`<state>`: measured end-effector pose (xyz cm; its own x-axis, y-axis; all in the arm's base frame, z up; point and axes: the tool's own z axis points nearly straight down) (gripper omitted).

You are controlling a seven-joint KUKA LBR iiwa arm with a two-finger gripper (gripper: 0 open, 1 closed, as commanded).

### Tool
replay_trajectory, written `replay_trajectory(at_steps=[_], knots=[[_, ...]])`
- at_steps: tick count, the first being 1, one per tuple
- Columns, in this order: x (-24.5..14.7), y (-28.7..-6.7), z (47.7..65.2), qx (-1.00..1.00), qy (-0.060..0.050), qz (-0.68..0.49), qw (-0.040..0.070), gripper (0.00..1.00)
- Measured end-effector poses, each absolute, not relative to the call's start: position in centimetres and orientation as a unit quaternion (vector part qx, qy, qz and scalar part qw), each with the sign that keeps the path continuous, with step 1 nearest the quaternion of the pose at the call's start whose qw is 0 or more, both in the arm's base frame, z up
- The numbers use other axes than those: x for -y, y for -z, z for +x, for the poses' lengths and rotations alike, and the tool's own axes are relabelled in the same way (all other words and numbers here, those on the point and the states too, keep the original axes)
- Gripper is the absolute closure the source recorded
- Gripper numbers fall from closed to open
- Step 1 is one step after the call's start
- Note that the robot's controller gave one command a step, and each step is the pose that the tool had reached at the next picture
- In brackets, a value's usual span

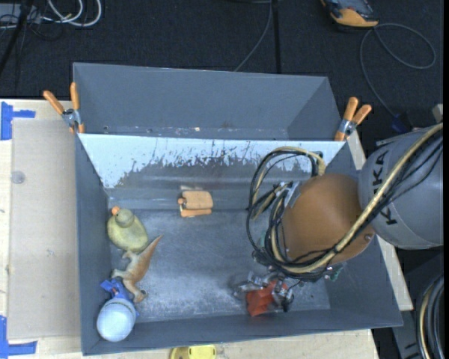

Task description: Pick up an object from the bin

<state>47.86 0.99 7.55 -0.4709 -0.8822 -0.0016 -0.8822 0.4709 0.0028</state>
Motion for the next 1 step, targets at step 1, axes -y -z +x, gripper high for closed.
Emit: replay_trajectory(at_steps=[1], knots=[[-0.97,-7.54,47.86,0.858,0.002,0.513,0.000,1.00]])
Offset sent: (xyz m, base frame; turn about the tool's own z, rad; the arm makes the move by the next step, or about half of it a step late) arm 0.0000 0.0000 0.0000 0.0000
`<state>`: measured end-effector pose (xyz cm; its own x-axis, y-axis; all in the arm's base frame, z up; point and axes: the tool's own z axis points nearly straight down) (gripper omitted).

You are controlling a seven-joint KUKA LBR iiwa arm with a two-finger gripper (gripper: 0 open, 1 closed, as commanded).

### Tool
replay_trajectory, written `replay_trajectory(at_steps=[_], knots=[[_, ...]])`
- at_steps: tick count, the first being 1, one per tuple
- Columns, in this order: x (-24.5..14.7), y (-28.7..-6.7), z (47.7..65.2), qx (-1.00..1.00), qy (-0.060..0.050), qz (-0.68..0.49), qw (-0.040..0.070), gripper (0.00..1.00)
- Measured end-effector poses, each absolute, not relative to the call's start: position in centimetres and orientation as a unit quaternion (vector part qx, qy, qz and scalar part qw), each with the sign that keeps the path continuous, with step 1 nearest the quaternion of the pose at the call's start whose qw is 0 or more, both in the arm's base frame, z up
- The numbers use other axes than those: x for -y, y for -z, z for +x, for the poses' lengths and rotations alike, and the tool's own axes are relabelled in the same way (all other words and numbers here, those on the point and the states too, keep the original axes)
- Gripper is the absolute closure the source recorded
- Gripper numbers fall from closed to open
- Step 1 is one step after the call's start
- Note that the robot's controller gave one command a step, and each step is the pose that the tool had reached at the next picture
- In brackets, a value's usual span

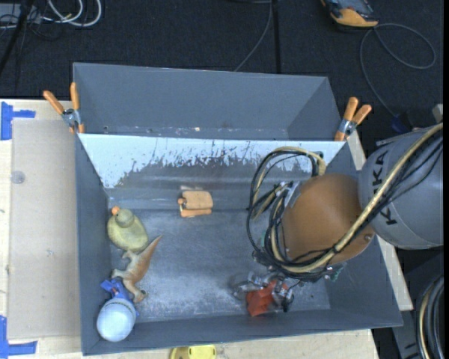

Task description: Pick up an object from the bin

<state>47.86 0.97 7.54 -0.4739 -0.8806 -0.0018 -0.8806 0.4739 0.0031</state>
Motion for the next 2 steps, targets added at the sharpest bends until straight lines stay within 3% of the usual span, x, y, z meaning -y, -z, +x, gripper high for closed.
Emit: replay_trajectory(at_steps=[2], knots=[[-0.96,-7.54,47.86,0.859,0.002,0.511,0.000,1.00]])
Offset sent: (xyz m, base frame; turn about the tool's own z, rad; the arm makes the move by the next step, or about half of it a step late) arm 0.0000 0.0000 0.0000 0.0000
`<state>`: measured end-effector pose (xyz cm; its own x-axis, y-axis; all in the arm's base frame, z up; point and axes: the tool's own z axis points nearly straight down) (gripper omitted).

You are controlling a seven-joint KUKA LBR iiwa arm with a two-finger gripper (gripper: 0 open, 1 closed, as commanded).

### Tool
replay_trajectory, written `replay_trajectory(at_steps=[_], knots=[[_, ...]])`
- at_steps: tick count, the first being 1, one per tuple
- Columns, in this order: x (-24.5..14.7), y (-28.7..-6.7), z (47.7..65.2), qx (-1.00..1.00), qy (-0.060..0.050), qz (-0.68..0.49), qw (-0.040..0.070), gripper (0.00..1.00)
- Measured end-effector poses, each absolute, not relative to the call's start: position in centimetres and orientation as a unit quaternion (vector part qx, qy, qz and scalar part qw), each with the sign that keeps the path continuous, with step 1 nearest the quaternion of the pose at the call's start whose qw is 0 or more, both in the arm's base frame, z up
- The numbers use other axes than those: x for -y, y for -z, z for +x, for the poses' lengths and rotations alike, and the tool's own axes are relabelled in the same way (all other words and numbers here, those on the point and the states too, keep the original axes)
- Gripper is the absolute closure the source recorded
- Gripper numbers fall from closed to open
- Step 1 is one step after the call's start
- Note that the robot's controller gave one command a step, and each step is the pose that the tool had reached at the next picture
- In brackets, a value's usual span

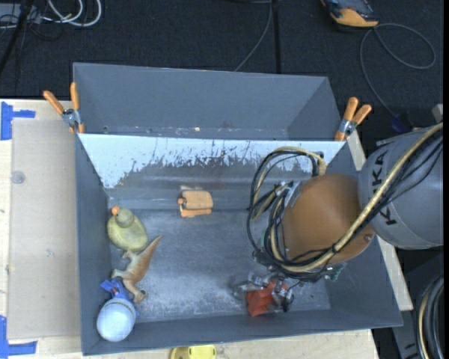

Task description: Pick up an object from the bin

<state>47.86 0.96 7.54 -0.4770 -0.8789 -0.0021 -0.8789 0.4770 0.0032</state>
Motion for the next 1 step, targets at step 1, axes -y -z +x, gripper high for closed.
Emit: replay_trajectory(at_steps=[1], knots=[[-0.96,-7.53,47.86,-0.860,-0.002,-0.511,0.000,1.00]])
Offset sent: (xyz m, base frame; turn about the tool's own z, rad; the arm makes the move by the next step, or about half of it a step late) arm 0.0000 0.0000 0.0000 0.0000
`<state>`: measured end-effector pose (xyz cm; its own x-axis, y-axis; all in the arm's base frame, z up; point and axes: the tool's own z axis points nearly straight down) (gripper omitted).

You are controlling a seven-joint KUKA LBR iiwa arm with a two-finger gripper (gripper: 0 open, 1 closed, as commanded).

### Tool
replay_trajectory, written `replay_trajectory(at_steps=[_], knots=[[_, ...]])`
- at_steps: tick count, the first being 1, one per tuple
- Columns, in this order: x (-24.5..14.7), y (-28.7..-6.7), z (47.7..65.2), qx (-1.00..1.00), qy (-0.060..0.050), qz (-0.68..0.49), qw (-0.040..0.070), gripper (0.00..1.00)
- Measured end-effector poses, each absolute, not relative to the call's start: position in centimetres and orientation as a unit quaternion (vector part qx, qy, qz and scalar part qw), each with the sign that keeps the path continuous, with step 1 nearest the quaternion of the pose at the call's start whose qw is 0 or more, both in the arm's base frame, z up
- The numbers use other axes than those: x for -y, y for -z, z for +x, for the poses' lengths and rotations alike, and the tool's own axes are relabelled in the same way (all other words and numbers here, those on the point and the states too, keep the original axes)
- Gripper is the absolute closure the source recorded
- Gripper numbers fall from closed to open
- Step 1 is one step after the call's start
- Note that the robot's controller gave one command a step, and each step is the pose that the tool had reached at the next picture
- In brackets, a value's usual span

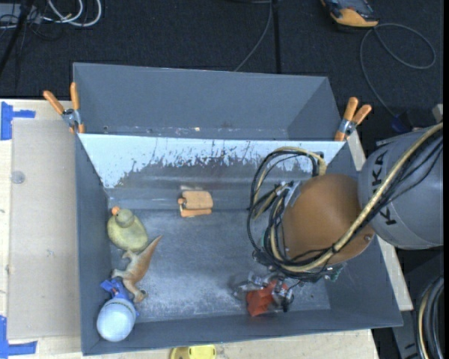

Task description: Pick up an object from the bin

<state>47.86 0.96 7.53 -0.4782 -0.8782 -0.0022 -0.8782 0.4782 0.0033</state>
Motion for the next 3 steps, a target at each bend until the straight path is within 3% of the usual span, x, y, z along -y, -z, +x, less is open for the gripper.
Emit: replay_trajectory(at_steps=[3], knots=[[-0.95,-7.53,47.86,-0.860,-0.002,-0.510,0.000,1.00]])
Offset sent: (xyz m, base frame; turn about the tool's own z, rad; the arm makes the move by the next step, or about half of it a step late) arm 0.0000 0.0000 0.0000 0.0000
